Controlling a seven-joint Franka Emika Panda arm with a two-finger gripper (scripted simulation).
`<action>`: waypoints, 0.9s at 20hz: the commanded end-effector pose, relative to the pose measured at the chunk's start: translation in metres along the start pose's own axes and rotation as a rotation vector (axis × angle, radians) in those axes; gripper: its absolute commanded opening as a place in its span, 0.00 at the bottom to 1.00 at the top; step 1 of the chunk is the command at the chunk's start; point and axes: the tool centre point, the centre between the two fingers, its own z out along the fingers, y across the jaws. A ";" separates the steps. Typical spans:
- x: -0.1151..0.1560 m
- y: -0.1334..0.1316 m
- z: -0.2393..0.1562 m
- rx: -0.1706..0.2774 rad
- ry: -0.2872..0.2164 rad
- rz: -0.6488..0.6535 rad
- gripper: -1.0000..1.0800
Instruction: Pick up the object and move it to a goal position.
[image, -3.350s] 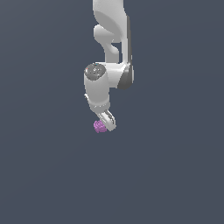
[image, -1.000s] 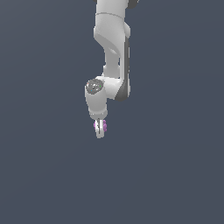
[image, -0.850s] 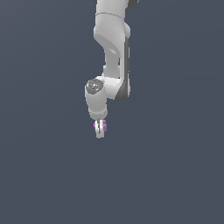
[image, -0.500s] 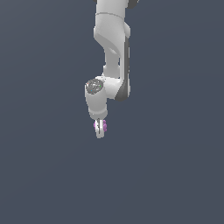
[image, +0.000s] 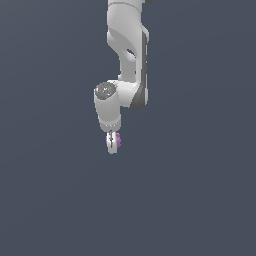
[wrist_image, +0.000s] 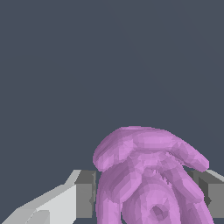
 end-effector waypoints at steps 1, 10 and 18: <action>0.003 0.002 -0.015 0.001 0.000 0.001 0.00; 0.018 0.016 -0.098 0.000 0.000 0.002 0.00; 0.035 0.030 -0.190 -0.001 0.002 0.004 0.00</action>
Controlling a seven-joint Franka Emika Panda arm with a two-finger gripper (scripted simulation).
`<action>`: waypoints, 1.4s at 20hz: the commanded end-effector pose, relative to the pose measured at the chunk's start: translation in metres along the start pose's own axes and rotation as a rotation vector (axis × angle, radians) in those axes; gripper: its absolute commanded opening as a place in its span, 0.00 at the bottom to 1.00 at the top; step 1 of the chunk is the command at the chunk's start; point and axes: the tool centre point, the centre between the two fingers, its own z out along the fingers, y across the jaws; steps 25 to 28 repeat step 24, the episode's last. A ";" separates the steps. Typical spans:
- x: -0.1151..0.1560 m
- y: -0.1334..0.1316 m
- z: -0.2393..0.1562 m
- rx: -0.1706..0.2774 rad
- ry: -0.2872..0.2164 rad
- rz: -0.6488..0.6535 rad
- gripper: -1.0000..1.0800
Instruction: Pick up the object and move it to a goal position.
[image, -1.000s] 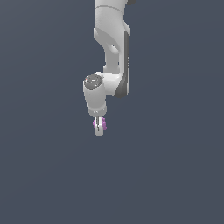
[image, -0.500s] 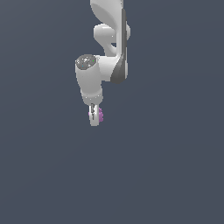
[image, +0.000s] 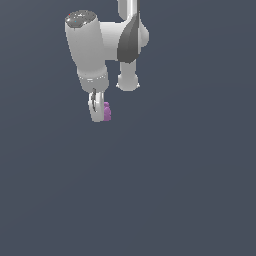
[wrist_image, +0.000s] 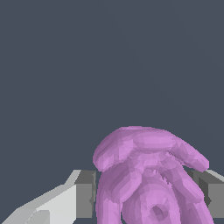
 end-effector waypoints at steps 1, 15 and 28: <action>0.005 0.005 -0.028 -0.001 0.001 0.000 0.00; 0.024 0.017 -0.139 -0.001 0.001 -0.001 0.00; 0.027 0.017 -0.157 -0.001 0.000 -0.003 0.00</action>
